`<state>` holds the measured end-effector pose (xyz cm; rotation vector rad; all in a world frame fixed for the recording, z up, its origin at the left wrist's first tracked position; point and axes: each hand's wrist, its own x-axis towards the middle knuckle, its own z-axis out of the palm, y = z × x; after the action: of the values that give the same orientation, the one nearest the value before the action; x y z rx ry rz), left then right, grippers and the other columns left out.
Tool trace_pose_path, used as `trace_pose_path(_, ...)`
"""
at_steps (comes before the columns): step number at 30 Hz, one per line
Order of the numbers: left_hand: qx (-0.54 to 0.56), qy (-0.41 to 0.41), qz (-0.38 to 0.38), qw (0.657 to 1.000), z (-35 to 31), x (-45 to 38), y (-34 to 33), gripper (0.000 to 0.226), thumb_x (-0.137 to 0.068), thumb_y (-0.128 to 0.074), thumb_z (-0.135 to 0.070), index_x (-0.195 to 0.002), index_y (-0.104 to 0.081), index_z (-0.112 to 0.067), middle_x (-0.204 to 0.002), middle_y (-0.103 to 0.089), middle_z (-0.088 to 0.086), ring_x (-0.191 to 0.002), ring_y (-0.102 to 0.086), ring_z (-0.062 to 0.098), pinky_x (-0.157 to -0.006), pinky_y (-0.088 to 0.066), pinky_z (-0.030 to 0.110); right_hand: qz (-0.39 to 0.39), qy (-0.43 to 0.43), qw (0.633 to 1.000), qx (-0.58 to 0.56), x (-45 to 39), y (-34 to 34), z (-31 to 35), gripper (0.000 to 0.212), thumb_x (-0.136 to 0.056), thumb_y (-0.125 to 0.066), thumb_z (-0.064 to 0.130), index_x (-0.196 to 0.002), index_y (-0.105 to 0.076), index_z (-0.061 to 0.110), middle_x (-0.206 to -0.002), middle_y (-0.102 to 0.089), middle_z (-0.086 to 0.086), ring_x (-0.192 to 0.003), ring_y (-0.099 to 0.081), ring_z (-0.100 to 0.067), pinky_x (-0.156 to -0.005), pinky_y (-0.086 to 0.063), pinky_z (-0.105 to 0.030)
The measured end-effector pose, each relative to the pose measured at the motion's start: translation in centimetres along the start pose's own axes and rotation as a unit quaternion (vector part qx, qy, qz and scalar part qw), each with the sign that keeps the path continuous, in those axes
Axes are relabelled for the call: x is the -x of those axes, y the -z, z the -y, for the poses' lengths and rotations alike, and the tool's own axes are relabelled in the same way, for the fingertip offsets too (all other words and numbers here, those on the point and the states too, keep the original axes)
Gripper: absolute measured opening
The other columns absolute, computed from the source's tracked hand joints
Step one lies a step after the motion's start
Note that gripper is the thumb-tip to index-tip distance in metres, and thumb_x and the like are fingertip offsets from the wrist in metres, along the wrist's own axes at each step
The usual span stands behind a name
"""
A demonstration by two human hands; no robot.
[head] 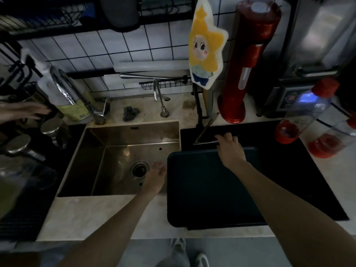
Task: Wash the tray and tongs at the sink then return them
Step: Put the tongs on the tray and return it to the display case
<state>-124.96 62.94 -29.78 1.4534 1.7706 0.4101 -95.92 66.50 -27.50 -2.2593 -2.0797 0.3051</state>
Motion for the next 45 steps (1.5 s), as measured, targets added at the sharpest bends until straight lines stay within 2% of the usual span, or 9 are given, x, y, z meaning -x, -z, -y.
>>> trace_pose_path(4, 0.013, 0.021, 0.009, 1.000, 0.1, -0.9, 0.8, 0.038, -0.106, -0.040, -0.027, -0.140, -0.052, -0.013, -0.131, -0.061, 0.007, -0.123, -0.056, 0.025, -0.094, -0.039, 0.028, 0.049, 0.038, 0.996, 0.057, -2.9, 0.0, 2.2, 0.065, -0.087, -0.061, 0.008, -0.146, -0.036, 0.022, -0.135, -0.040, -0.012, -0.120, -0.044, -0.033, -0.088, -0.048, -0.043)
trace_pose_path(9, 0.036, 0.031, 0.028, 0.998, 0.7, -2.0, 0.8, 0.037, -0.105, -0.039, -0.033, -0.131, -0.059, -0.015, -0.124, -0.065, 0.007, -0.116, -0.061, 0.025, -0.104, -0.046, 0.043, 0.059, 0.039, 0.989, 0.133, -4.0, -0.2, 2.0, 0.041, -0.087, -0.055, 0.006, -0.127, -0.057, 0.018, -0.122, -0.055, -0.011, -0.115, -0.050, -0.033, -0.092, -0.044, -0.043)
trace_pose_path(12, 0.027, 0.027, 0.036, 0.999, 0.5, -2.1, 0.5, 0.035, -0.106, -0.038, -0.035, -0.127, -0.059, -0.017, -0.117, -0.063, -0.002, -0.109, -0.061, 0.019, -0.095, -0.047, 0.034, 0.032, 0.048, 0.987, 0.149, -3.8, 0.0, 1.8, 0.032, -0.088, -0.055, 0.009, -0.119, -0.061, 0.018, -0.118, -0.057, -0.011, -0.112, -0.052, -0.032, -0.090, -0.042, -0.041)
trace_pose_path(18, 0.019, 0.016, 0.040, 0.999, 0.6, -1.9, -0.2, 0.037, -0.105, -0.040, -0.037, -0.126, -0.060, -0.014, -0.112, -0.065, 0.004, -0.108, -0.063, 0.025, -0.094, -0.049, 0.038, -0.033, 0.079, 0.982, 0.169, -1.5, 0.8, 0.6, 0.017, -0.088, -0.060, 0.018, -0.104, -0.068, 0.017, -0.106, -0.064, -0.009, -0.103, -0.055, -0.032, -0.084, -0.043, -0.040)
trace_pose_path(21, -0.007, 0.011, 0.043, 0.999, 0.4, -1.7, -0.3, 0.040, -0.106, -0.038, -0.038, -0.128, -0.059, -0.013, -0.113, -0.062, 0.002, -0.108, -0.060, 0.022, -0.089, -0.044, 0.031, -0.048, 0.091, 0.982, 0.157, 0.5, 0.9, 0.1, 0.018, -0.087, -0.060, 0.021, -0.102, -0.068, 0.015, -0.105, -0.065, -0.010, -0.101, -0.057, -0.031, -0.084, -0.044, -0.040)
trace_pose_path(25, -0.024, 0.006, 0.048, 0.999, 0.8, -1.7, -0.9, 0.047, -0.103, -0.038, -0.048, -0.130, -0.059, -0.016, -0.124, -0.065, 0.007, -0.114, -0.061, 0.028, -0.096, -0.048, 0.040, -0.036, 0.094, 0.988, 0.120, 3.9, 0.5, -0.3, 0.024, -0.085, -0.058, 0.026, -0.104, -0.066, 0.014, -0.106, -0.065, -0.010, -0.101, -0.060, -0.031, -0.086, -0.046, -0.040)
trace_pose_path(33, -0.013, 0.021, 0.048, 0.999, 0.4, -0.4, -2.1, 0.050, -0.103, -0.039, -0.048, -0.138, -0.054, -0.016, -0.130, -0.064, 0.008, -0.117, -0.061, 0.030, -0.096, -0.048, 0.039, 0.003, 0.109, 0.992, 0.068, 9.5, -1.6, -1.6, 0.025, -0.092, -0.054, 0.036, -0.103, -0.066, 0.016, -0.105, -0.064, -0.008, -0.100, -0.061, -0.029, -0.084, -0.049, -0.039)
trace_pose_path(40, -0.034, 0.023, 0.024, 0.999, 0.7, 0.7, -2.8, 0.046, -0.105, -0.038, -0.042, -0.136, -0.056, -0.014, -0.126, -0.065, 0.012, -0.114, -0.061, 0.033, -0.094, -0.049, 0.039, -0.067, -0.068, 0.994, 0.051, 11.6, -1.7, -5.4, 0.034, -0.096, -0.049, 0.040, -0.119, -0.059, 0.017, -0.118, -0.057, -0.013, -0.107, -0.055, -0.036, -0.085, -0.046, -0.045)
trace_pose_path(45, -0.072, 0.028, 0.020, 0.997, 1.0, 1.5, -3.2, 0.043, -0.105, -0.039, -0.038, -0.135, -0.055, -0.011, -0.126, -0.064, 0.014, -0.116, -0.060, 0.035, -0.090, -0.048, 0.038, -0.017, -0.232, 0.972, -0.023, 12.1, -1.2, -8.7, 0.043, -0.100, -0.045, 0.034, -0.137, -0.039, 0.012, -0.134, -0.042, -0.021, -0.122, -0.044, -0.042, -0.094, -0.042, -0.051)
